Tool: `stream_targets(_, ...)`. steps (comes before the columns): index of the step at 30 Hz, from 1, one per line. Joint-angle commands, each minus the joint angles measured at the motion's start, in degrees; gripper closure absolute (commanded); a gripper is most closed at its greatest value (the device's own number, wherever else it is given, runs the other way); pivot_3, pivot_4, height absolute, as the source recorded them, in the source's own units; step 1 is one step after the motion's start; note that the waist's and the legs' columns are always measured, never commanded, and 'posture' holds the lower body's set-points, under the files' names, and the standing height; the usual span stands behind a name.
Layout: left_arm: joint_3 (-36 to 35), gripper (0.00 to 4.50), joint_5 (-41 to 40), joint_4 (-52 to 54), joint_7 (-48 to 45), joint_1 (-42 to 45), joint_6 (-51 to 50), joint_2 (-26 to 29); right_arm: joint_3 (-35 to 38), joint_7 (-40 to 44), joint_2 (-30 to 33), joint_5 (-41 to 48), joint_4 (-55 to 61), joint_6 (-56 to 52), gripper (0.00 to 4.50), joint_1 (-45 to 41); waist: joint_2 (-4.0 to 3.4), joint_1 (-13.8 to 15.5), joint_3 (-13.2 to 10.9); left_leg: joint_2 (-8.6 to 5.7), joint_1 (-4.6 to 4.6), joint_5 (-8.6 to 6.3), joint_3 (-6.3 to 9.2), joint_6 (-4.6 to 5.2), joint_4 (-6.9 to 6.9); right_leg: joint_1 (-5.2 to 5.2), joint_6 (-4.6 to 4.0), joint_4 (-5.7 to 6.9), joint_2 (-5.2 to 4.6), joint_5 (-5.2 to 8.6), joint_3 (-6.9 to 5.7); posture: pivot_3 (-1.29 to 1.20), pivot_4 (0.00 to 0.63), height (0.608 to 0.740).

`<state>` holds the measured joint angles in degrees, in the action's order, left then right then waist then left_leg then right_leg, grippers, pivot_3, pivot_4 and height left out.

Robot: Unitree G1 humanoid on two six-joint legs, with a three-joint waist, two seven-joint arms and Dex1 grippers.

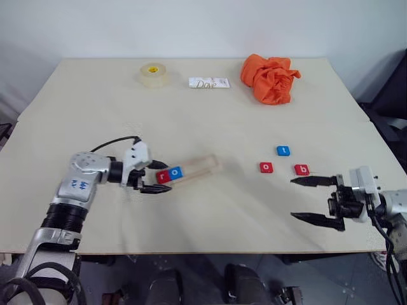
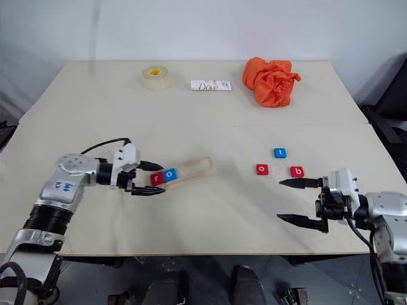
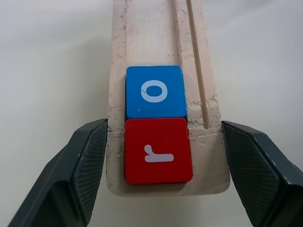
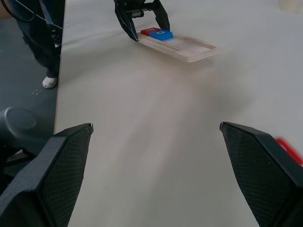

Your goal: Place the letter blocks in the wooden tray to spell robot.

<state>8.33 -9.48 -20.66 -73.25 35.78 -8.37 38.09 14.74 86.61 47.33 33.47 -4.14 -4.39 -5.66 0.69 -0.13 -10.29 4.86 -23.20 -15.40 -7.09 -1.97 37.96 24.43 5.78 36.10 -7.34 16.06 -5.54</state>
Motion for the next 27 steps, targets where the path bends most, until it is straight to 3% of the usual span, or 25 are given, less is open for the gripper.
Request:
stream_targets(1,1.4,1.08,0.7,2.0,-1.7,1.2,1.9,-0.3,3.1,0.7,0.1,1.4,-0.1,1.7,0.0,1.3,0.0,0.0,0.0,0.0,0.01,0.0,0.01,0.0,0.0,0.0,0.0,0.01,0.01,0.0,0.0,0.0,0.15,0.74)
stream_targets(25,11.1,1.08,7.3,12.0,3.0,1.7,-5.8,-7.1,1.8,-3.1,-1.6,-0.7,-0.8,4.3,0.0,2.4,0.03,0.3,0.0,-0.03,0.0,0.0,0.08,0.04,0.1,-0.08,0.06,-0.02,0.02,-0.04,0.08,0.0,0.15,0.74)
stream_targets(27,11.1,0.37,7.0,12.8,3.1,1.6,-6.6,-7.4,1.7,-3.3,-1.7,-0.8,-0.9,4.3,0.0,2.2,0.03,0.3,0.0,-0.04,0.0,0.0,0.08,0.05,0.11,-0.09,0.06,-0.02,0.01,-0.04,0.1,0.0,0.15,0.74)
